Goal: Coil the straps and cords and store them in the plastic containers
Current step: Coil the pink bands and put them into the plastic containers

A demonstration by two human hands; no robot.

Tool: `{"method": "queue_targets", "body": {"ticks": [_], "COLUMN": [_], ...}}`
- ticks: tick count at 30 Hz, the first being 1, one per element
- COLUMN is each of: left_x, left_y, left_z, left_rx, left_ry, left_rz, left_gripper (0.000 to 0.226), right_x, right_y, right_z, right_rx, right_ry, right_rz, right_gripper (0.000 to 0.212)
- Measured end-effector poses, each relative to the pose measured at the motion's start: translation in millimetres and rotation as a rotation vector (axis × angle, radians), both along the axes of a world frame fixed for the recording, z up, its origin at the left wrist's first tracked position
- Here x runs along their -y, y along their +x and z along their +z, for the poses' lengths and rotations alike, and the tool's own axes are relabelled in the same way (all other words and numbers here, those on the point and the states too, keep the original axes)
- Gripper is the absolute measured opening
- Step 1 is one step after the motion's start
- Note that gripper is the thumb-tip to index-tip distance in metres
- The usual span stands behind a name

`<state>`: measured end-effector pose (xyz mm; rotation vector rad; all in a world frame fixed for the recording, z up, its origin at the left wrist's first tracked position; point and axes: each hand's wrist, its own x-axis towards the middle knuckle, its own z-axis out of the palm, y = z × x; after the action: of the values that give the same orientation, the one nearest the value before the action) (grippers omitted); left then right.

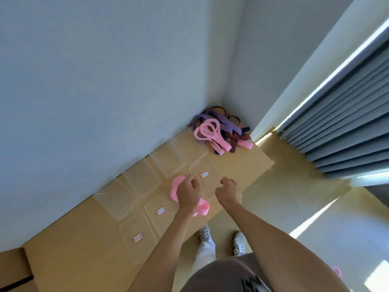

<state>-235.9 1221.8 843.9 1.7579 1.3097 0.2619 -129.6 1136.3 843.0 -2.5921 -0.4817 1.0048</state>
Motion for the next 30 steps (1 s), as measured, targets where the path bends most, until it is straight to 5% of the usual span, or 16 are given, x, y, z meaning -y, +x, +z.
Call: {"method": "queue_targets", "body": {"ticks": [11, 30], "left_x": [138, 655], "left_y": [164, 244], "left_z": [60, 54], "left_rx": [0.032, 0.066], "left_ry": [0.226, 0.292], "left_rz": [-0.610, -1.367], "left_gripper": [0.021, 0.025], "right_x": [182, 711], "right_y": [104, 91], "right_z": [64, 59], "right_rx": [0.121, 0.135], "right_ry": [0.151, 0.141], "right_rz": [-0.181, -0.916], "right_gripper": [0.045, 0.046]}}
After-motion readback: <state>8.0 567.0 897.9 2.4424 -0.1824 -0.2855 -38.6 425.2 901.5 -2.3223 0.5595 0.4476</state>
